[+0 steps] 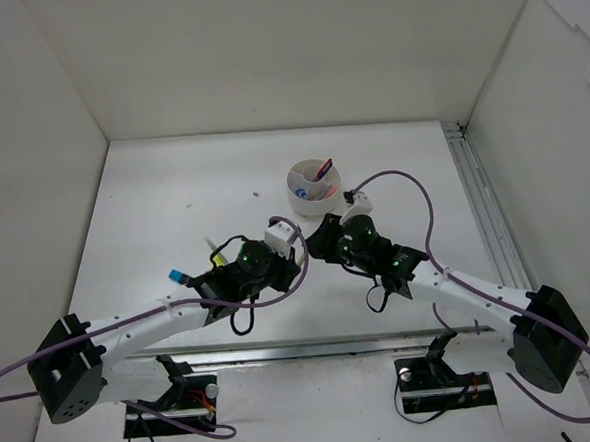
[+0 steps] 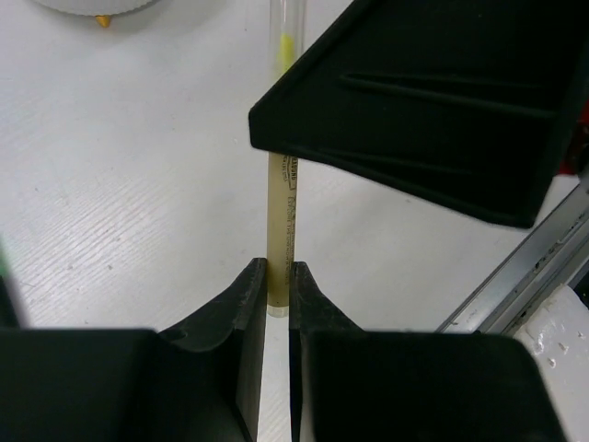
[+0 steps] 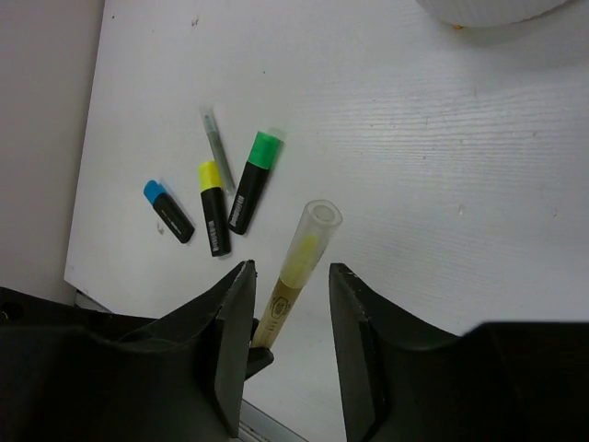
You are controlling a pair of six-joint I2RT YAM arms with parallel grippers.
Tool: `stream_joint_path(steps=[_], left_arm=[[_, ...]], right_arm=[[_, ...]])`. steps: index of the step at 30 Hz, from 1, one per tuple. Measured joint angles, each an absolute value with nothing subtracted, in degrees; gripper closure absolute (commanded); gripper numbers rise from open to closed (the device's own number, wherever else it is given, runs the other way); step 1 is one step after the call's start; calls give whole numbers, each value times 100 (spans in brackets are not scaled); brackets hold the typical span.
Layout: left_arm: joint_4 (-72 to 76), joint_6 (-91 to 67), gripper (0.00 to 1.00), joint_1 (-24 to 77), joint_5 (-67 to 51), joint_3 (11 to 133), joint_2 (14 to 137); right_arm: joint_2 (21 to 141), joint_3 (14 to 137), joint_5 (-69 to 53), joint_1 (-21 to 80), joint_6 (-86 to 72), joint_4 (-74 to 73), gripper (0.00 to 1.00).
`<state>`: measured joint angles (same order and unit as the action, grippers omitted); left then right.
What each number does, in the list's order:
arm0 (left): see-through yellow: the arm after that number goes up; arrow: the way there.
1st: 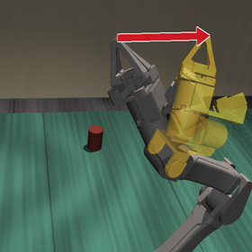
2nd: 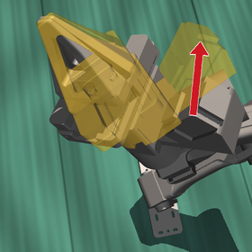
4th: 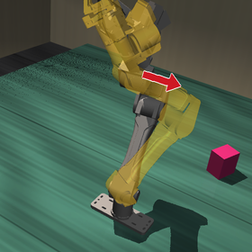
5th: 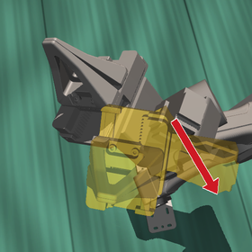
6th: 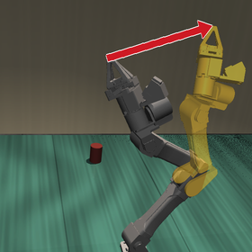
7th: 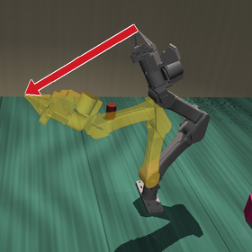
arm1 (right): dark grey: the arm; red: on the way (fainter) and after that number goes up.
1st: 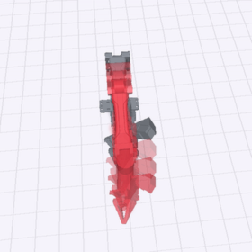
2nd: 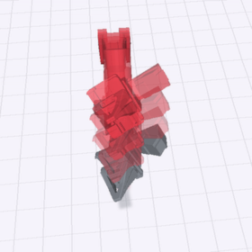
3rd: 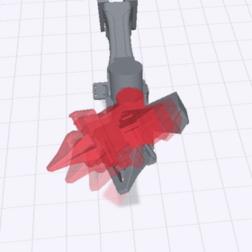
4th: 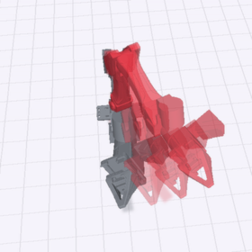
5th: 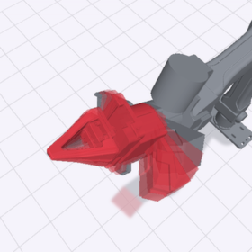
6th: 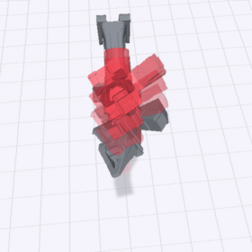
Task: Sort the stationery into containers
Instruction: Pick up the pen from the center of the board, then place the pen in the storage box.
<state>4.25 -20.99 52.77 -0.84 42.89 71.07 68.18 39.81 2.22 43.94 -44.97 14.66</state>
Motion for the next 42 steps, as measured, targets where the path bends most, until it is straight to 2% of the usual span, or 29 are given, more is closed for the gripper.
stream_joint_path(steps=[4,10,12,18,20,21,22,23,25,27,29,36,42], left_arm=[[499,-2099,100,5282,43,4163,6982],[617,-2099,100,5317,97,4014,6923],[659,-2097,100,5321,99,3968,6884],[659,-2071,100,5321,115,3951,6810],[652,-2049,79,5321,137,3951,6796],[646,-2025,72,5321,141,3951,6796],[631,-2023,49,5321,148,3951,6792],[613,-1979,35,5321,154,3951,6785],[578,-2005,17,5325,172,3951,6753],[565,-2025,13,5325,204,3951,6689],[563,-2032,0,5325,285,3946,6580],[281,-2279,0,5129,659,3795,5972],[-119,-2665,0,4185,735,3531,5443]], right_arm=[[6912,3977,274,4508,-4604,1623,86],[6912,3979,440,4628,-4571,1673,89],[6912,3979,467,4652,-4554,1675,100],[6917,3979,475,4668,-4508,1752,100],[6917,3979,504,4698,-4460,1782,100],[6917,3983,519,4707,-4434,1782,100],[6917,3986,578,4731,-4351,1772,100],[6917,3988,631,4735,-4285,1758,100],[6917,4005,775,4735,-4128,1717,100],[6906,4042,939,4735,-3944,1656,100],[6866,4073,1153,4735,-3758,1638,100],[6731,4327,2338,4735,-2851,1678,100],[7035,4652,3052,4495,-1815,2482,100]])
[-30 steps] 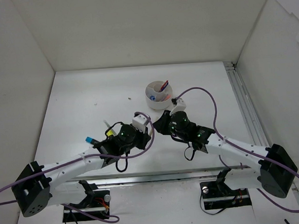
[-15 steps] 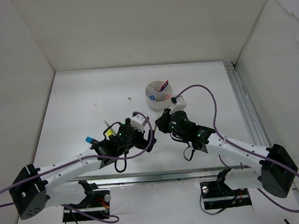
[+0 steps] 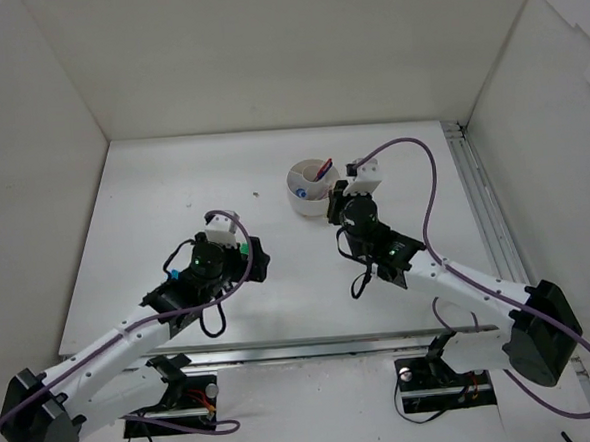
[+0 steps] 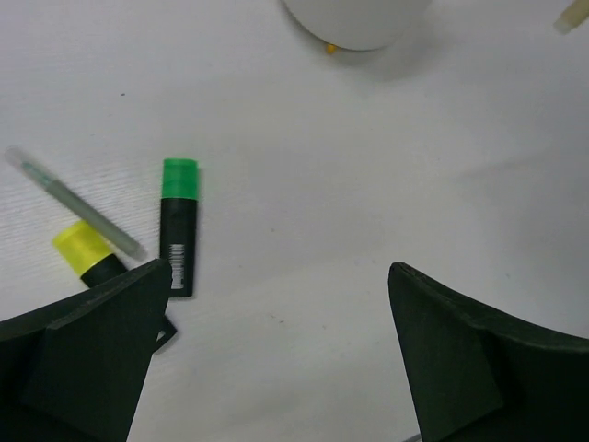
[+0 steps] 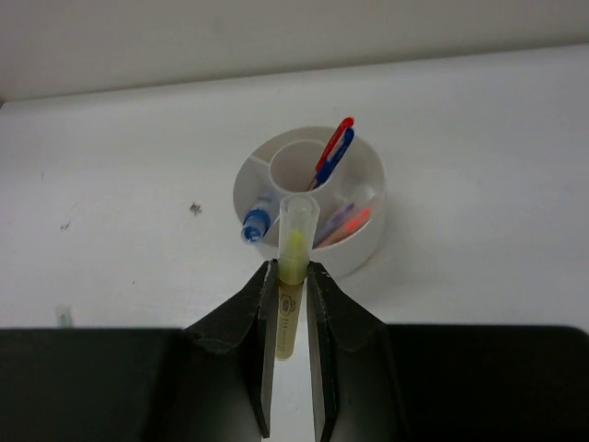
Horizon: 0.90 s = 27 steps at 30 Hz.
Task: Sort the stationery into containers
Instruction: Place the pen in the storage box.
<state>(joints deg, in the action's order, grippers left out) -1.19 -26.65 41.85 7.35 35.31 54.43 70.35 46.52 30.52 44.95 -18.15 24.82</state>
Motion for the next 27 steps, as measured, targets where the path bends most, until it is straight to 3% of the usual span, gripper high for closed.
stream_joint_path(steps=[10,27], left_arm=[[-611,-2908,0,2681,237,3492,5199],[-655,-2893,0,2012,-362,3492,5625]], right_arm=[[8361,5087,2596,3590,-851,3780,100],[9437,5561,1468,3081,-899,4412,100]])
